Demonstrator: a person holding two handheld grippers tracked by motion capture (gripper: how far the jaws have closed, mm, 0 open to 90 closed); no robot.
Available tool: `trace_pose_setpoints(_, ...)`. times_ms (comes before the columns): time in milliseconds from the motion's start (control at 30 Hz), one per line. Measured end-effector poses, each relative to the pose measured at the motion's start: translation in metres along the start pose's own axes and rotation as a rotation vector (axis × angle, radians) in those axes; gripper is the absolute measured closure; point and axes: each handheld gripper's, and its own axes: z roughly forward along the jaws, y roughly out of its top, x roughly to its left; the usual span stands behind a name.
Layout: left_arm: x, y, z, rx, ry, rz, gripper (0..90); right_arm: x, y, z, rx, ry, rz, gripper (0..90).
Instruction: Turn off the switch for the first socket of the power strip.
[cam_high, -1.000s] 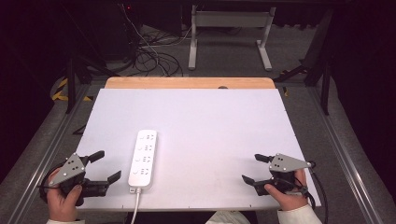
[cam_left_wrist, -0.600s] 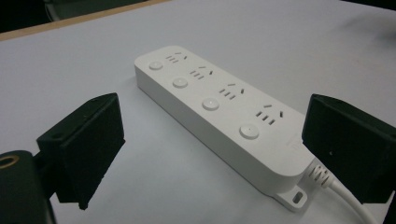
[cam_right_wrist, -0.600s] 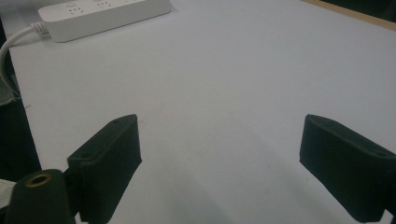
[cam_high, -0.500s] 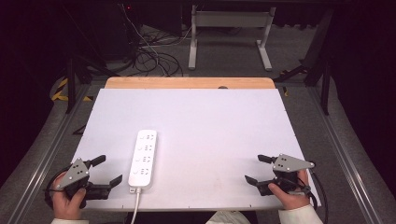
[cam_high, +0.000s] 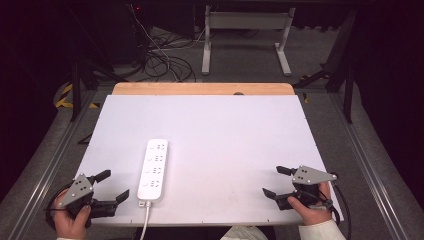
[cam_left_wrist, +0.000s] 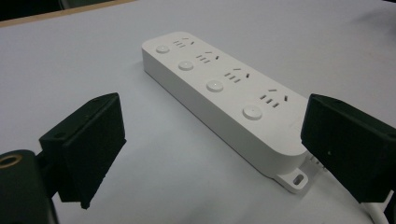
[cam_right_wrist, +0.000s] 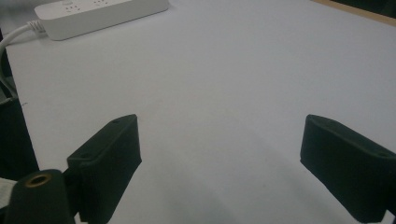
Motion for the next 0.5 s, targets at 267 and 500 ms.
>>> trace_pose_setpoints(267, -0.0011, 0.0022, -0.0011, -0.016, 0.020, -0.009, 7.0, 0.0004, -0.0002, 0.0005, -0.001, 0.001, -0.003, 12.7)
trace_pose_setpoints(500, 0.0009, 0.0022, 0.0013, -0.045, 0.007, -0.046, 5.3, 0.0006, -0.0002, 0.0001, -0.002, 0.000, -0.003, 12.8)
